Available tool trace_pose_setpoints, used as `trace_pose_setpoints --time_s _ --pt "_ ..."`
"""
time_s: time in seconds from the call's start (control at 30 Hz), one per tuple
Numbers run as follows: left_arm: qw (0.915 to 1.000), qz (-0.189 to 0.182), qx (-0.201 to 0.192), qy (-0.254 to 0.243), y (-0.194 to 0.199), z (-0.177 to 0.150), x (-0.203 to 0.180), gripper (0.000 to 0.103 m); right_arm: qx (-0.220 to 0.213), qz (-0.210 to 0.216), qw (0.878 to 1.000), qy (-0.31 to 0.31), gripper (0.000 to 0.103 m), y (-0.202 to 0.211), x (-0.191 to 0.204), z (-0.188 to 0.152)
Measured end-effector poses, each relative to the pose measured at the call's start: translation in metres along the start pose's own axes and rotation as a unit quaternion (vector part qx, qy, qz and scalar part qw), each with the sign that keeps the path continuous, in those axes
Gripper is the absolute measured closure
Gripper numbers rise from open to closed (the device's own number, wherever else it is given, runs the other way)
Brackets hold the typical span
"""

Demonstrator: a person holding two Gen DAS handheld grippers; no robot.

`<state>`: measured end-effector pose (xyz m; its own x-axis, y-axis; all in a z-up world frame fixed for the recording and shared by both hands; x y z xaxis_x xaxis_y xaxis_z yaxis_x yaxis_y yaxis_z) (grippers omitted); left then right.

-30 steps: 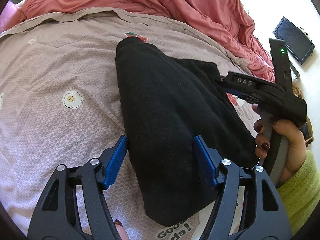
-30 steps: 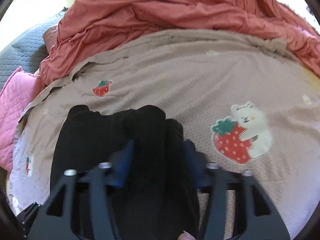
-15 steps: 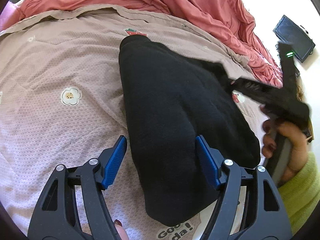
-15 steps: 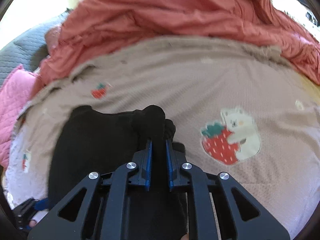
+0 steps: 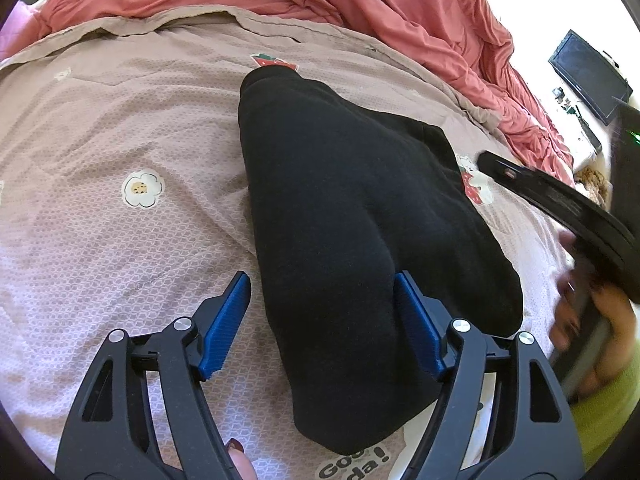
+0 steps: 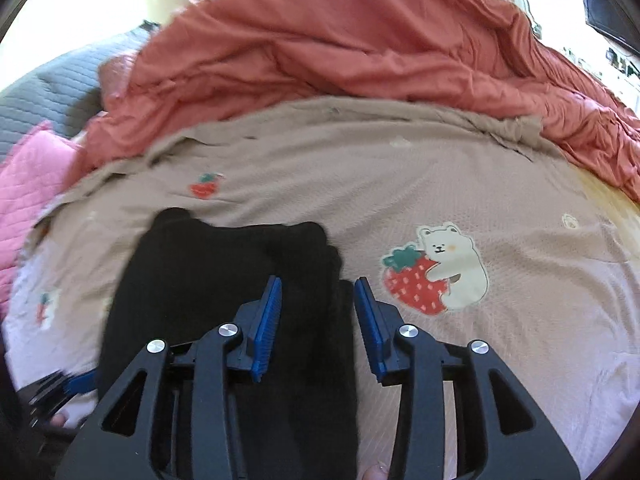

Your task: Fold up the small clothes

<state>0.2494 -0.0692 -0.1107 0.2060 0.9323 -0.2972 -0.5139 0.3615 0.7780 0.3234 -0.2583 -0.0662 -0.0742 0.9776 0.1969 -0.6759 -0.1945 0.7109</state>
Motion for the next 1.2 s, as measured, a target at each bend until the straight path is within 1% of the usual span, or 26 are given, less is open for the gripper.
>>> trace_pose_setpoints --time_s 0.07,0.1,0.13,0.2,0.27,0.3,0.37,0.4,0.47,0.5,0.53,0.6,0.67,0.7,0.73,0.77,0.8,0.87,0.97,1.03,1.2 --pt "1.0000 0.001 0.000 0.000 0.000 0.000 0.000 0.036 0.000 0.026 1.000 0.007 0.066 0.014 0.008 -0.009" --pt "1.0000 0.000 0.000 0.000 0.000 0.000 0.000 0.036 0.008 0.040 0.999 0.012 0.066 0.017 0.012 -0.017" --pt "1.0000 0.001 0.000 0.000 0.000 0.000 0.000 0.036 0.016 0.045 0.999 0.019 0.066 0.019 0.014 -0.023" --pt "1.0000 0.001 -0.001 0.000 0.000 -0.001 0.001 0.035 0.037 0.035 0.998 0.033 0.066 0.013 0.016 -0.037" --pt "1.0000 -0.001 0.000 0.003 0.000 -0.002 0.001 0.033 0.058 0.004 0.998 0.039 0.063 0.001 0.011 -0.049" --pt "1.0000 -0.002 0.001 0.004 0.000 -0.002 0.001 0.033 0.066 0.005 0.997 0.032 0.062 -0.004 0.009 -0.054" --pt "1.0000 0.000 -0.001 0.003 0.001 -0.002 0.001 0.033 0.064 0.011 0.998 0.016 0.061 -0.004 0.007 -0.056" --pt "1.0000 0.002 -0.003 0.002 0.003 -0.001 0.001 0.033 0.061 0.012 0.998 0.013 0.058 -0.001 0.007 -0.055" --pt "0.9999 0.008 -0.008 -0.002 0.007 0.000 0.001 0.033 0.042 0.011 0.999 0.014 0.057 0.013 0.011 -0.049" --pt "0.9999 0.010 -0.010 -0.002 0.010 0.000 0.001 0.033 0.036 0.014 0.999 0.015 0.050 0.018 0.011 -0.047" --pt "0.9998 0.014 -0.014 -0.002 0.013 0.001 0.002 0.033 0.023 0.018 0.999 0.015 0.040 0.028 0.013 -0.043" --pt "0.9994 0.024 -0.025 -0.005 0.022 0.003 0.001 0.032 0.003 0.020 1.000 0.013 0.029 0.045 0.013 -0.039" --pt "0.9985 0.035 -0.040 -0.012 0.033 0.006 0.000 0.022 -0.016 0.031 0.999 0.011 0.019 0.064 0.014 -0.035" --pt "0.9980 0.041 -0.047 -0.015 0.038 0.007 0.000 0.020 -0.024 0.034 0.999 0.011 0.011 0.072 0.014 -0.035" --pt "0.9969 0.050 -0.057 -0.019 0.047 0.009 0.000 0.017 -0.036 0.035 0.999 0.012 0.008 0.084 0.014 -0.034" --pt "0.9959 0.058 -0.066 -0.021 0.054 0.010 0.001 0.011 -0.045 0.037 0.998 0.015 0.008 0.092 0.015 -0.034" --pt "0.9944 0.067 -0.078 -0.023 0.065 0.009 0.003 0.010 -0.051 0.040 0.998 0.018 0.006 0.099 0.016 -0.034" --pt "0.9919 0.080 -0.096 -0.021 0.081 0.004 0.005 0.010 -0.062 0.047 0.997 0.023 0.005 0.115 0.017 -0.038" --pt "0.9906 0.075 -0.112 -0.022 0.099 -0.007 0.004 0.010 -0.079 0.057 0.995 0.027 0.005 0.134 0.018 -0.048" --pt "0.9903 0.078 -0.113 -0.022 0.107 -0.017 0.004 0.009 -0.090 0.058 0.994 0.028 0.005 0.145 0.018 -0.057" --pt "0.9908 0.080 -0.108 -0.018 0.117 -0.043 0.004 0.009 -0.098 0.045 0.994 0.034 0.005 0.159 0.015 -0.083"
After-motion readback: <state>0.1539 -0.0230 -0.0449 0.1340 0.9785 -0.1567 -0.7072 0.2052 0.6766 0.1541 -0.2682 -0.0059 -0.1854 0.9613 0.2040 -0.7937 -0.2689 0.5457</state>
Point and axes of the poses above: each gripper's, at about its wrist camera, not at the fingertips, and y roughly against the way its jaws point, x to its left, z to its top, the point moved 7 cm from there along -y, roughly the way its jaws point, and after that the axes turned 6 degrees about -y, right-handed, at the moved point
